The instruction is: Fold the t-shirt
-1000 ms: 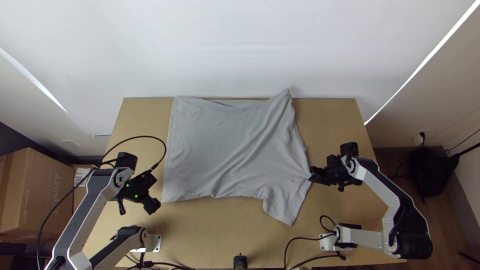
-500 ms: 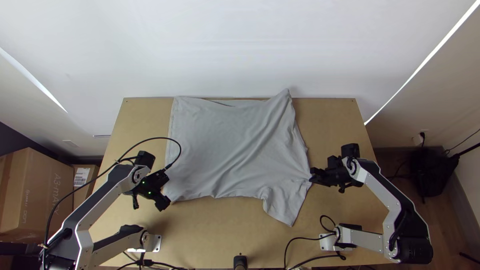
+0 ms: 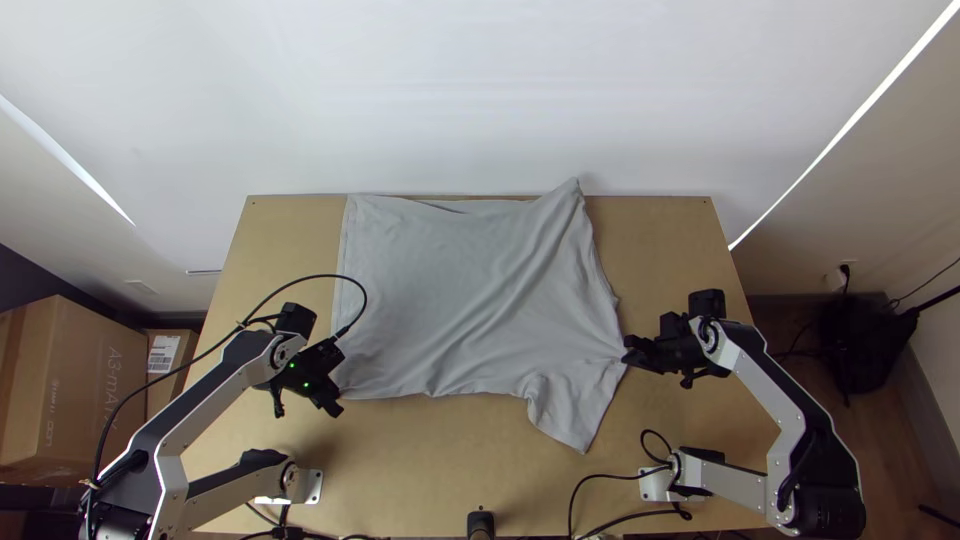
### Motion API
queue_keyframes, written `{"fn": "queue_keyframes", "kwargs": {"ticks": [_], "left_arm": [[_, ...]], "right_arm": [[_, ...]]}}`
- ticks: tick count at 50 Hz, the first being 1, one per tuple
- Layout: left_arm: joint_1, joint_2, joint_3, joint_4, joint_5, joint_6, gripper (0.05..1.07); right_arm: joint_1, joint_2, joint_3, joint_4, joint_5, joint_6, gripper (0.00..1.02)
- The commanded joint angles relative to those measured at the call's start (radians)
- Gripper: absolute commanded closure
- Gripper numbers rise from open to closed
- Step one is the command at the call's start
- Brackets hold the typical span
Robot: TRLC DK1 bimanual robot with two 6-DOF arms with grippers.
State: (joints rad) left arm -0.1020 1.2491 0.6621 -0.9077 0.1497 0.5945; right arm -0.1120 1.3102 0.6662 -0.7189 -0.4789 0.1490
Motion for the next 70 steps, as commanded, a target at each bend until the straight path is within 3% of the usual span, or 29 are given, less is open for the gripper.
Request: {"fn": "queue_keyframes", "kwargs": {"ticks": [1,12,22,31,45,70], "left_arm": [[0.033,-0.011,-0.013,0.013,0.021,-0.007,1.05],[0.117,-0.053,0.108,0.095,0.060,-0.134,1.05],[0.125,-0.056,0.240,0.251,0.059,-0.452,1.05],[0.078,-0.083,0.386,0.319,0.007,-0.673,1.05],[0.048,-0.077,0.659,0.434,-0.118,-0.748,1.05],[0.157,0.049,1.088,0.645,-0.197,-0.693,1.05]], "right_arm": [[-0.029,-0.040,-0.013,-0.010,0.013,-0.008,1.00],[-0.095,-0.074,0.018,-0.001,0.013,-0.005,1.00],[-0.109,-0.154,0.073,0.073,0.011,0.034,1.00],[-0.032,-0.215,0.237,0.157,0.003,0.063,1.00],[0.025,-0.138,0.566,0.345,0.006,0.165,1.00],[0.034,0.090,1.135,0.383,0.099,0.219,1.00]]}}
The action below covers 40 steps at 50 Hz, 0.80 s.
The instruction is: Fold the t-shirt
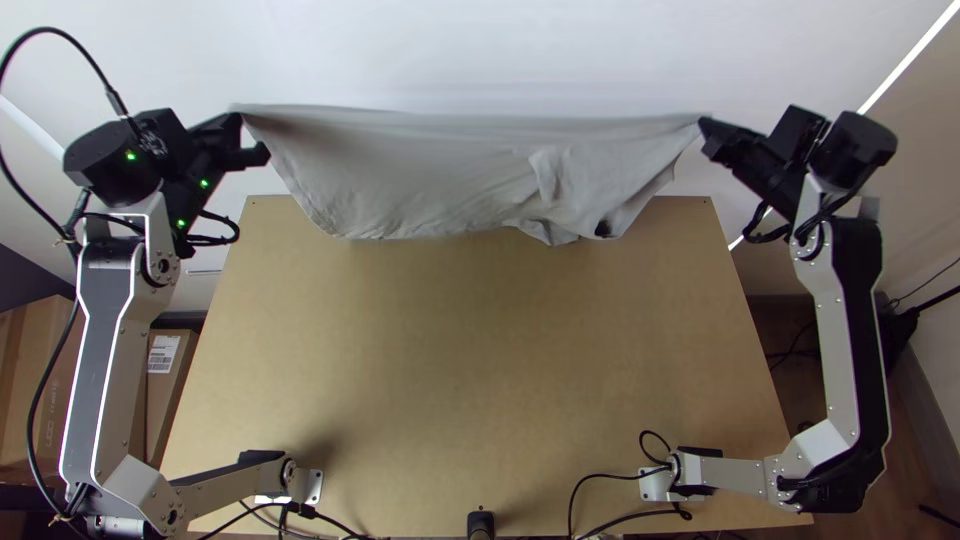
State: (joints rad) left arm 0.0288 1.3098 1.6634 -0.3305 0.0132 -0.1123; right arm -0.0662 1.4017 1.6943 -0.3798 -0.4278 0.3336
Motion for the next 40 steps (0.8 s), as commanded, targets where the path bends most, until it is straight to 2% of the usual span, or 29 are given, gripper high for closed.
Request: {"fn": "queue_keyframes", "kwargs": {"ticks": [1,15,22,40], "left_arm": [[0.026,-0.017,0.098,0.071,-0.062,0.016,1.05],[0.026,-0.121,0.217,0.133,-0.119,0.037,1.05],[0.025,-0.205,0.234,0.174,-0.159,0.074,1.05],[0.025,-0.481,0.159,0.188,-0.190,0.089,1.05]], "right_arm": [[-0.012,-0.004,0.123,0.048,0.052,0.041,1.00],[-0.011,-0.135,0.308,0.108,0.116,0.090,1.00],[-0.012,-0.267,0.298,0.162,0.116,0.099,1.00],[0.008,-0.549,0.202,0.144,0.115,0.156,1.00]]}}
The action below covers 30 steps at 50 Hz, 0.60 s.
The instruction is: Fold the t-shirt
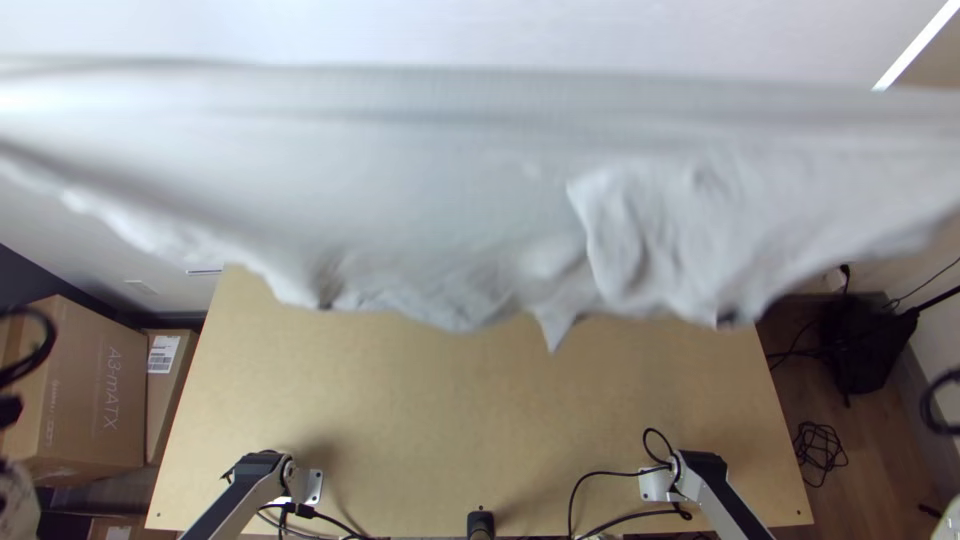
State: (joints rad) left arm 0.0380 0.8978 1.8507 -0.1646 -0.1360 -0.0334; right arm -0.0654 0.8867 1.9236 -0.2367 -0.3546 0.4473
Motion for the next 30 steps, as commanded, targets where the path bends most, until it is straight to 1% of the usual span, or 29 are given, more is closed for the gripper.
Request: {"fn": "queue_keyframes", "kwargs": {"ticks": [1,4,7,14,17,19,22,25,28,30], "left_arm": [[0.016,-0.086,-0.039,0.017,-0.040,0.010,1.05],[0.014,-0.123,-0.070,-0.009,-0.039,0.004,1.05],[0.014,-0.157,-0.116,-0.035,-0.037,-0.007,1.05],[0.005,-0.252,-0.301,-0.061,-0.033,-0.016,1.05],[-0.007,-0.296,-0.398,-0.112,0.001,-0.016,1.05],[-0.010,-0.329,-0.469,-0.128,0.030,-0.017,1.05],[-0.024,-0.366,-0.571,-0.164,0.052,-0.033,1.05],[-0.035,-0.393,-0.670,-0.182,0.058,-0.043,1.05],[-0.041,-0.419,-0.785,-0.194,0.059,-0.043,1.05],[-0.043,-0.435,-0.861,-0.213,0.082,-0.043,1.05]], "right_arm": [[0.006,-0.038,-0.028,-0.001,0.040,0.053,1.00],[0.006,-0.046,-0.028,-0.016,0.032,0.088,1.00],[0.004,-0.051,-0.037,-0.042,0.028,0.108,1.00],[0.006,-0.077,-0.175,-0.095,0.013,0.129,1.00],[0.007,-0.101,-0.284,-0.110,0.006,0.128,1.00],[0.009,-0.127,-0.371,-0.118,-0.014,0.117,1.00],[0.012,-0.166,-0.512,-0.118,-0.018,0.114,1.00],[0.035,-0.203,-0.653,-0.121,-0.023,0.096,1.00],[0.056,-0.238,-0.792,-0.121,-0.023,0.093,1.00],[0.070,-0.259,-0.880,-0.119,-0.021,0.087,1.00]]}}
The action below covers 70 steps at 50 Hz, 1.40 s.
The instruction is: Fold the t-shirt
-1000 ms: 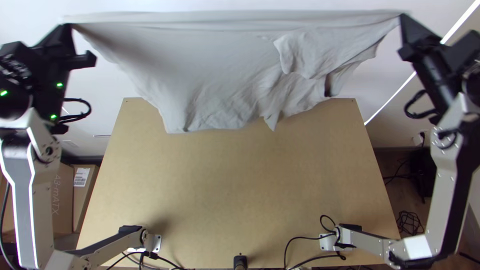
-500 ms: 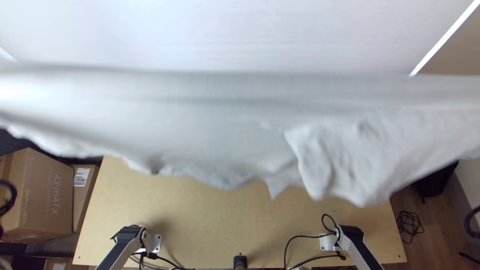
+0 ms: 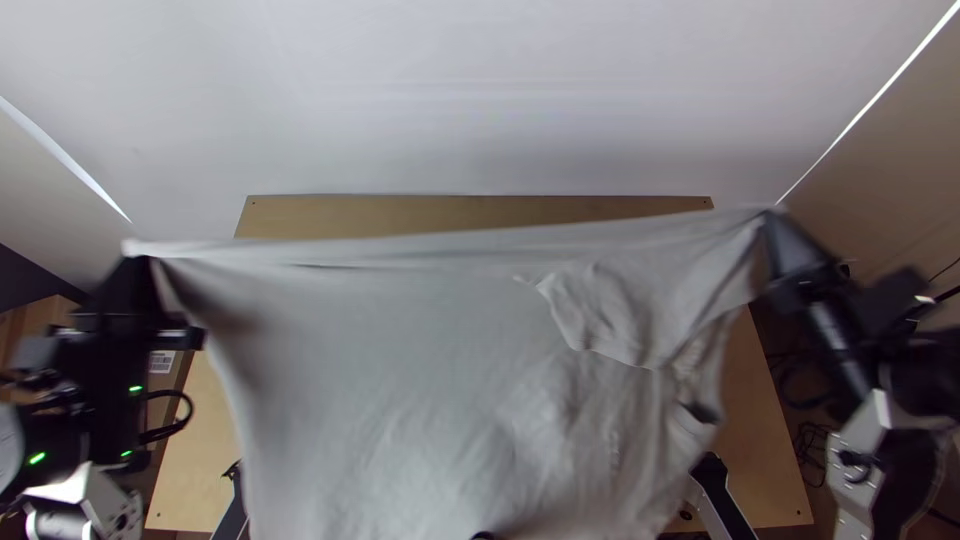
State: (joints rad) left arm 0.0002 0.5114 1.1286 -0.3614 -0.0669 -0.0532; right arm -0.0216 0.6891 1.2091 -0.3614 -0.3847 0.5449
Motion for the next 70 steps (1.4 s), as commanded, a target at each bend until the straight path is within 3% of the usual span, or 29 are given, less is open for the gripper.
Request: {"fn": "queue_keyframes", "kwargs": {"ticks": [1,11,26,33,44,56,70], "left_arm": [[-0.003,-0.056,-0.179,-0.017,0.030,-0.025,1.05],[-0.011,-0.074,-0.512,0.033,0.119,-0.062,1.05],[-0.035,0.268,-0.593,0.288,0.130,-0.076,1.05],[-0.034,0.496,-0.547,0.403,0.130,-0.068,1.05],[-0.034,0.808,-0.414,0.484,0.130,-0.059,1.05],[-0.006,1.061,-0.222,0.532,0.151,-0.056,1.05],[0.017,1.308,0.008,0.532,0.153,-0.051,1.05]], "right_arm": [[0.031,-0.068,-0.198,0.006,0.010,-0.011,1.00],[0.117,-0.049,-0.491,0.058,0.067,-0.022,1.00],[0.117,0.271,-0.595,0.291,0.089,-0.019,1.00],[0.109,0.472,-0.563,0.407,0.089,-0.022,1.00],[0.112,0.742,-0.427,0.473,0.087,-0.036,1.00],[0.104,1.000,-0.233,0.480,0.106,-0.066,1.00],[0.071,1.239,0.007,0.469,0.176,-0.088,1.00]]}}
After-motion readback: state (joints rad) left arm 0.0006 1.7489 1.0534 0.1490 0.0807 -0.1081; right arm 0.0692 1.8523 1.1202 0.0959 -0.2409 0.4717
